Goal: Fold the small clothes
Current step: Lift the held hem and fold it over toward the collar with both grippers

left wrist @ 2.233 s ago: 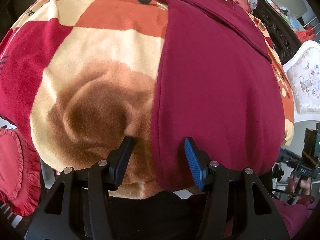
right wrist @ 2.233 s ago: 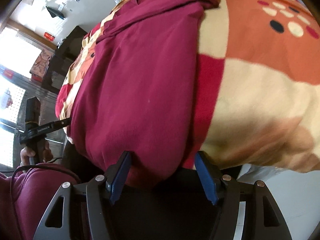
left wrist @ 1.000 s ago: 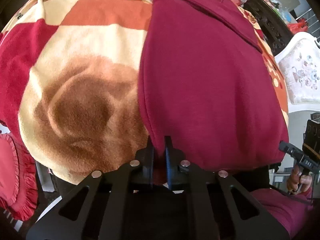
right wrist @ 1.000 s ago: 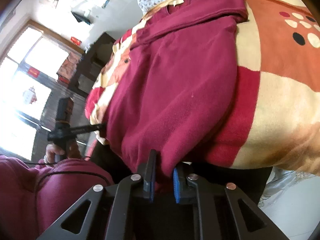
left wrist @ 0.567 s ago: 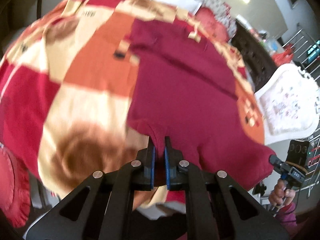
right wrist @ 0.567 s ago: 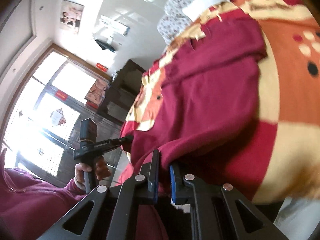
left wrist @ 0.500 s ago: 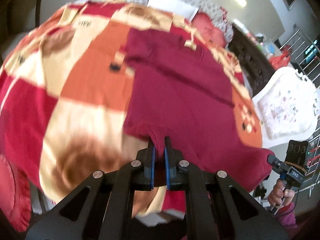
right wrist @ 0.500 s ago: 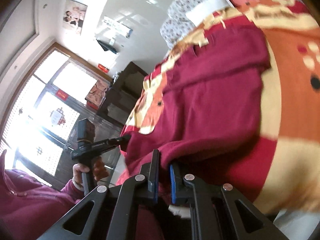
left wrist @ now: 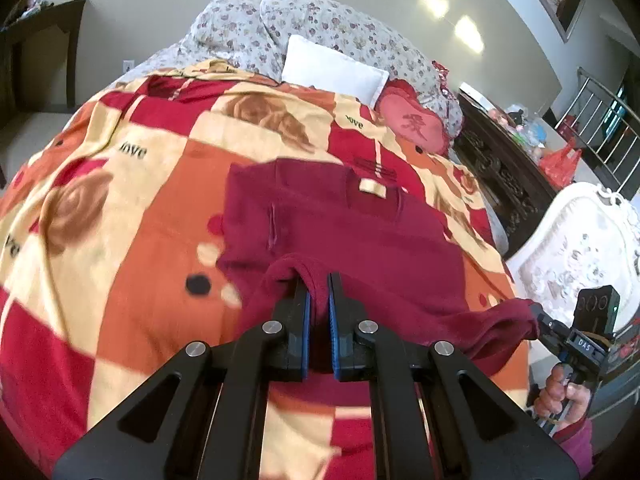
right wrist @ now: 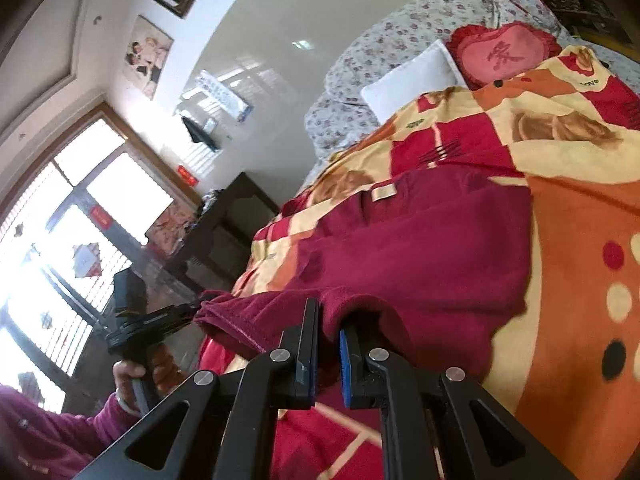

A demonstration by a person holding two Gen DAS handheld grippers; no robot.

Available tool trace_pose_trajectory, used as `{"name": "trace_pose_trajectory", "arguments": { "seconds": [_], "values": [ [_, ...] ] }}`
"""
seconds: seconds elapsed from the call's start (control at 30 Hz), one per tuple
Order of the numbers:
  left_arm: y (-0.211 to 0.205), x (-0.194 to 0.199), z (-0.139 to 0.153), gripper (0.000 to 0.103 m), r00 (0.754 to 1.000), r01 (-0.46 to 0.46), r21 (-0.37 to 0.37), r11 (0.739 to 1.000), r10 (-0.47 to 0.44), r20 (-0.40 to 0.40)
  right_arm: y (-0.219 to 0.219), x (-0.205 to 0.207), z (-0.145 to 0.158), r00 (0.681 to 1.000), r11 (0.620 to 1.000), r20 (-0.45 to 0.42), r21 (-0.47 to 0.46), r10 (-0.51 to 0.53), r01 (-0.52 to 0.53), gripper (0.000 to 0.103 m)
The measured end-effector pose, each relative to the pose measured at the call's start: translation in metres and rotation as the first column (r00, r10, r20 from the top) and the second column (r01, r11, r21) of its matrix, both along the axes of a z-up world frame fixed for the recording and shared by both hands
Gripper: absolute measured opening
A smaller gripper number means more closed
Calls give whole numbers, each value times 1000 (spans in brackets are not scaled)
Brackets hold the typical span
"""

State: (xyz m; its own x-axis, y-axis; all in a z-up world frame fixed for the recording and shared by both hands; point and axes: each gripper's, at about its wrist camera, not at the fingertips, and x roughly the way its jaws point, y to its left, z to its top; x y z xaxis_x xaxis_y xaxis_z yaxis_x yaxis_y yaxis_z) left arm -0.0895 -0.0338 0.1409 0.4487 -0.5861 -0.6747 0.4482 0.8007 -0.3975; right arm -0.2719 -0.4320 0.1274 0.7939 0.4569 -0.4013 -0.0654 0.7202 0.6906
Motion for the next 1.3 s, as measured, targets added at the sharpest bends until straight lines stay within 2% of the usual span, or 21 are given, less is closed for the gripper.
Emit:
{"name": "trace_pose_trajectory", "arguments": {
  "seconds": [0.37, 0.57, 0.67, 0.73, 0.93, 1.0, 1.07, 1.13, 1.2, 1.23, 1.3],
  "values": [
    [-49, 76, -19, 7, 999, -50, 17, 999, 50, -6, -36, 88, -2, 999, 999, -33, -30, -33, 32, 8],
    [-67, 122, -34, 6, 996, -78, 44, 996, 80, -33, -72, 132, -27, 990, 996, -103, 9, -92, 93, 8],
    [-76, 142, -49, 7, 994, -81, 70, 994, 86, -63, -86, 148, -46, 983, 992, -150, 55, -106, 115, 8],
    [-79, 150, -55, 7, 994, -77, 69, 995, 82, -74, -92, 156, -54, 978, 990, -169, 48, -124, 133, 8],
    [-85, 165, -60, 10, 992, -46, 51, 998, 51, -111, -102, 166, -55, 973, 988, -184, 35, -140, 148, 10],
    [-85, 166, -56, 16, 993, -28, 50, 998, 34, -115, -106, 163, -51, 971, 984, -177, 44, -161, 172, 16],
    [-86, 165, -51, 21, 994, -17, 42, 999, 21, -104, -113, 160, -45, 969, 976, -144, 55, -199, 208, 28],
    [-87, 166, -47, 30, 995, -12, 38, 999, 16, -98, -125, 156, -39, 962, 962, -124, 93, -245, 257, 35],
    [-85, 166, -43, 56, 995, -31, 37, 999, 34, -89, -129, 155, -34, 961, 958, -136, 124, -242, 259, 35],
    [-82, 165, -39, 60, 996, -49, 23, 999, 51, -73, -126, 154, -30, 964, 962, -130, 115, -234, 249, 35],
    [-77, 163, -34, 64, 996, -65, 4, 998, 65, -54, -110, 153, -20, 969, 977, -128, 9, -210, 213, 36]
  ]
}}
